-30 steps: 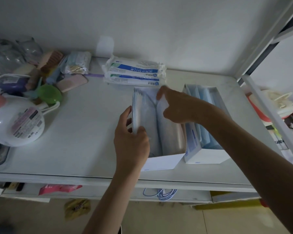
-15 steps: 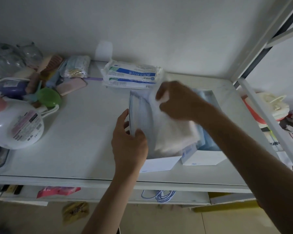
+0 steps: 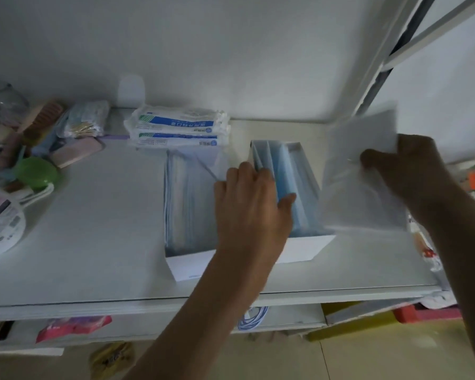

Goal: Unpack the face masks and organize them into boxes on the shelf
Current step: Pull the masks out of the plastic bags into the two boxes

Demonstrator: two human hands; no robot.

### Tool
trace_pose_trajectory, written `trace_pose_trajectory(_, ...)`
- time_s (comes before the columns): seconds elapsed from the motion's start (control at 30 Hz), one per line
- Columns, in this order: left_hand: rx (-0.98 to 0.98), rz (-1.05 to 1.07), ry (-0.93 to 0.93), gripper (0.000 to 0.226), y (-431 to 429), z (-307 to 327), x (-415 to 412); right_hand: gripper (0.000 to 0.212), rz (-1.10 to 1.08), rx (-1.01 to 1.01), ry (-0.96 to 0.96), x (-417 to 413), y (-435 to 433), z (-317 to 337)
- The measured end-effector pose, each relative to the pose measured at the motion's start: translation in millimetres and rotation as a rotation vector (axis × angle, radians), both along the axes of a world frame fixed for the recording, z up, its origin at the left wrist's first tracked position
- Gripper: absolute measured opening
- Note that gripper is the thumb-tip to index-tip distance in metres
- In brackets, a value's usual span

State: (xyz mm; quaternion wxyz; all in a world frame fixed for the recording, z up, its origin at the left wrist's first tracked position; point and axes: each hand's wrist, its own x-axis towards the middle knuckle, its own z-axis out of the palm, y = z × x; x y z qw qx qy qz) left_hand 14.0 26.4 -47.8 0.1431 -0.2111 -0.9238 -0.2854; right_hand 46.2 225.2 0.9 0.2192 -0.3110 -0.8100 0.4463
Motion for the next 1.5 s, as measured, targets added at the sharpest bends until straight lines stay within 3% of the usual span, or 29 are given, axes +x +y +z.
trace_pose_trajectory(0.07,-0.087,0.115,-0.074,0.033,-2,-4,-10,0.016,0.034,-0.002,-0.001,2,2,-3)
trace_pose_trajectory(0.13,0.031,0.164,-0.008,0.022,-18,-7,-18,0.014,0.058,-0.028,0.005,5,3,-1)
trace_pose_trajectory(0.2,0.137,0.108,0.015,0.019,-28,-8,-17,0.012,0.043,-0.034,0.031,8,5,0)
trace_pose_trajectory(0.27,0.209,0.013,-0.090,0.016,-22,-2,-10,0.012,0.004,-0.015,0.065,8,7,0)
trace_pose_trajectory(0.37,0.051,-0.019,-0.311,0.047,7,6,-7,0.016,-0.012,0.004,0.079,7,8,-1)
trace_pose_trajectory(0.43,-0.053,-0.010,-0.389,0.054,19,7,-9,0.020,0.040,0.005,0.067,7,7,1)
trace_pose_trajectory(0.57,-0.021,0.058,-0.370,0.022,16,5,-16,0.018,0.082,0.031,0.050,8,10,8)
trace_pose_trajectory(0.77,0.027,0.040,-0.336,0.009,10,8,-19,0.021,0.102,0.014,0.024,11,14,6)
trace_pose_trajectory(0.9,0.117,0.061,-0.366,0.017,8,9,-18,0.021,0.111,0.012,0.022,13,15,3)
trace_pose_trajectory(1.0,0.155,0.090,-0.379,0.010,5,11,-14,0.020,0.120,-0.001,0.023,12,17,4)
trace_pose_trajectory(1.17,0.104,0.038,-0.293,0.047,6,20,-6,0.019,0.088,-0.019,0.049,11,22,8)
trace_pose_trajectory(1.27,0.016,-0.015,-0.318,0.021,18,18,-7,0.019,0.096,-0.047,0.053,12,21,7)
trace_pose_trajectory(1.4,-0.066,0.012,-0.332,0.042,33,12,-8,0.017,0.116,-0.041,0.030,12,19,6)
trace_pose_trajectory(1.5,-0.022,0.038,-0.324,0.024,32,9,-10,0.015,0.096,-0.052,0.038,13,22,9)
